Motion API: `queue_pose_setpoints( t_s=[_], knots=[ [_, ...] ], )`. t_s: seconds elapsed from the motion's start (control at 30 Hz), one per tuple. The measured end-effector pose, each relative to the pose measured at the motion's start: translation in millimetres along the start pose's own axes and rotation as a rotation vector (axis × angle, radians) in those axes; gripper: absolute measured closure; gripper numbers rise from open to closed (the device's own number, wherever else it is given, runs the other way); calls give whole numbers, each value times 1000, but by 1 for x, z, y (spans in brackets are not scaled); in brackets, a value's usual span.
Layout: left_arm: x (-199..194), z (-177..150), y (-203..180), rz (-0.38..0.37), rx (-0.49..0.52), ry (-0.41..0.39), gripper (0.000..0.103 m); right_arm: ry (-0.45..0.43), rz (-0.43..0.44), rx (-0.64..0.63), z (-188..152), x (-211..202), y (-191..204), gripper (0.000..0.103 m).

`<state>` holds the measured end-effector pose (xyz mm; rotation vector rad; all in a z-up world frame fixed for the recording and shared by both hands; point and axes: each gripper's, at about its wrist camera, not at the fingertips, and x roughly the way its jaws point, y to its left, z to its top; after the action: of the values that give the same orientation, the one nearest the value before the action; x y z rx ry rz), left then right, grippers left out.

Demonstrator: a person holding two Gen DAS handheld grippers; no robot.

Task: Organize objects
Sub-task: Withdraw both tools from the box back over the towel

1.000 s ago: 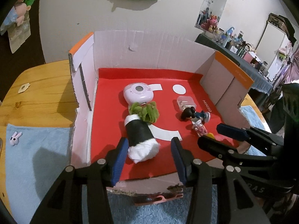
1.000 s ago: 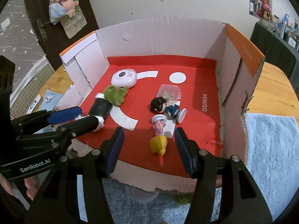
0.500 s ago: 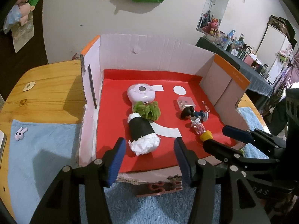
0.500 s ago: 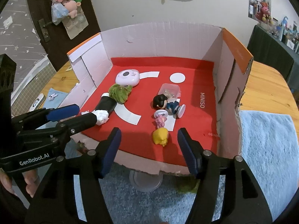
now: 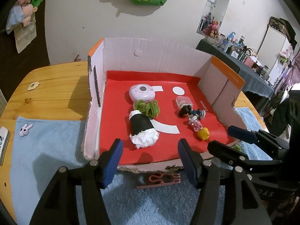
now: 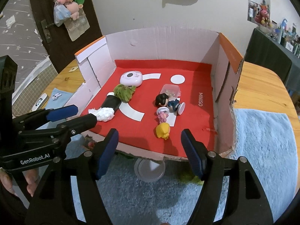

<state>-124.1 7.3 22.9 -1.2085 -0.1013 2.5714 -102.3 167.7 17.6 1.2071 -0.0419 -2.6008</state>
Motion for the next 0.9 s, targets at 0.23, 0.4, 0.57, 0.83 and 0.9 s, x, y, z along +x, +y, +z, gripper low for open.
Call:
queue_pose_setpoints(
  t_s=[0.23, 0.4, 0.57, 0.83, 0.9],
  knots=[
    [-9, -7, -1, 7, -3, -15, 32, -19, -5, -1, -6, -11, 2, 34],
    [-16, -12, -3, 6, -3, -22, 32, -35, -11, -5, -11, -19, 5, 31],
    [-23, -18, -4, 7, -4, -29, 31, -41, -13, -5, -16, -26, 8, 29],
    [-33, -29, -6, 13, -6, -45, 25, -45, -18, -2, -28, -35, 11, 28],
    [-34, -32, -7, 12, -8, -45, 24, -46, -18, -2, -31, -36, 11, 26]
  ],
)
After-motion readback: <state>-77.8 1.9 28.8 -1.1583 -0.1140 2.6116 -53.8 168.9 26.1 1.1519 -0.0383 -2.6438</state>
